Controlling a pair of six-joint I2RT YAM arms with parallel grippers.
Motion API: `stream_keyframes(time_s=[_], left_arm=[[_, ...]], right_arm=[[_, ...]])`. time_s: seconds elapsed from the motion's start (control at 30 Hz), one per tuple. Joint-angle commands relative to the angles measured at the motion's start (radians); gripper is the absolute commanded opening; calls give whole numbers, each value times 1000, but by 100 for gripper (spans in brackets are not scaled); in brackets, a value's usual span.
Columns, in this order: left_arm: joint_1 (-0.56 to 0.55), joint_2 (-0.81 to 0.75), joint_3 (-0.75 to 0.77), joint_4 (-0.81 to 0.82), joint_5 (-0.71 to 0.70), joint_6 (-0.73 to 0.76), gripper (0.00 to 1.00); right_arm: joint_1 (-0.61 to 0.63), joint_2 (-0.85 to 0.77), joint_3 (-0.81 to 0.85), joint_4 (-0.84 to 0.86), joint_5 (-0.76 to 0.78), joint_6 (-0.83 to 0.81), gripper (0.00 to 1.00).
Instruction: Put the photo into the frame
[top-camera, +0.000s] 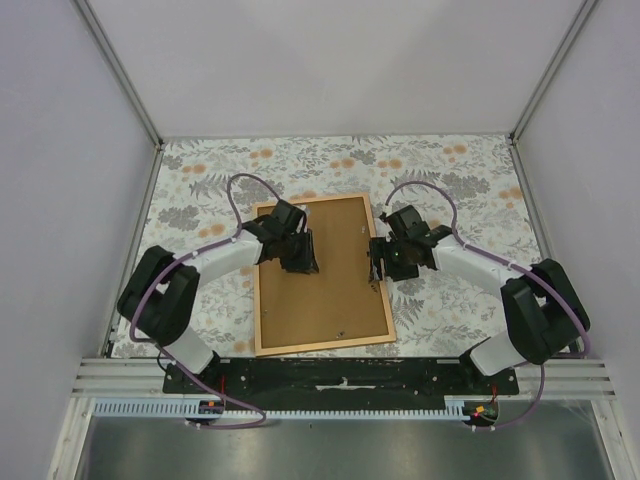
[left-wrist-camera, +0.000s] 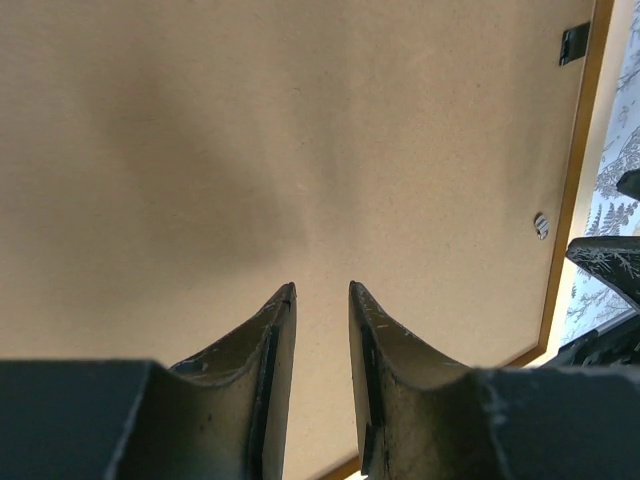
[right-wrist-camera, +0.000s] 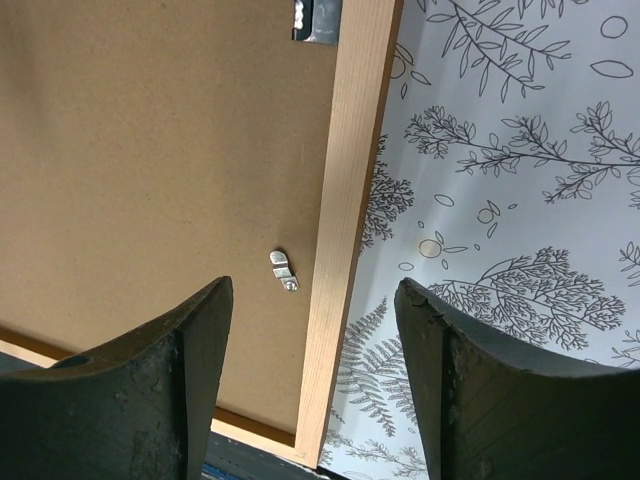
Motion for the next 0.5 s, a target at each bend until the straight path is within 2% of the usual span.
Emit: stream_keyframes(time_s=[0.0,0.3,0.47], left_arm=[[-46,61,1,98,42,-62,34],[-63,121,-46,95,-28,-65,33],[-65,130,-47,93,-25,-58,33]], right_arm=[[8,1,-7,69,18,11,73],[75,16,-33,69,59,18,69],[97,-22,-86,57,105,25,62]])
